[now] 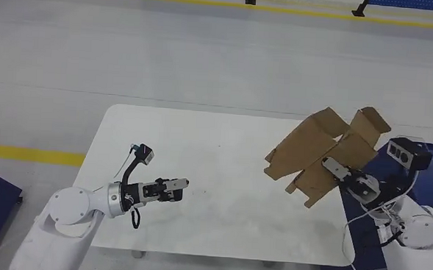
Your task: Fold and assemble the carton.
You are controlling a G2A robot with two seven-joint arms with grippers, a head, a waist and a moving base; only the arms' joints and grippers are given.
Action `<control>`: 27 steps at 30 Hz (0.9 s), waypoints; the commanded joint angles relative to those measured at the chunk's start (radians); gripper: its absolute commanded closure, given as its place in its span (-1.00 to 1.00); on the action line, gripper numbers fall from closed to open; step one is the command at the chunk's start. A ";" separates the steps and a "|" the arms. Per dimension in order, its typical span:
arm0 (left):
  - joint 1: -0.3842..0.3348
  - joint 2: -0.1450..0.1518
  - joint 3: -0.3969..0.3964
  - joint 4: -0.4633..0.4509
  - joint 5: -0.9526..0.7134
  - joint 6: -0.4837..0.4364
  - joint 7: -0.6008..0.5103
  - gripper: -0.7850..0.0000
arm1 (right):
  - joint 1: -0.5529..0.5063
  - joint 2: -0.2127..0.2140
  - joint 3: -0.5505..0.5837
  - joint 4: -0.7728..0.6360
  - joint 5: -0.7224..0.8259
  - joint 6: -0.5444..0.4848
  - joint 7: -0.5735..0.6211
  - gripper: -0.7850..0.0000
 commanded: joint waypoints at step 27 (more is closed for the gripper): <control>0.000 0.000 0.000 0.000 0.000 0.000 0.000 -1.00 | -0.287 -0.148 0.218 -0.339 -2.520 0.913 -1.800 1.00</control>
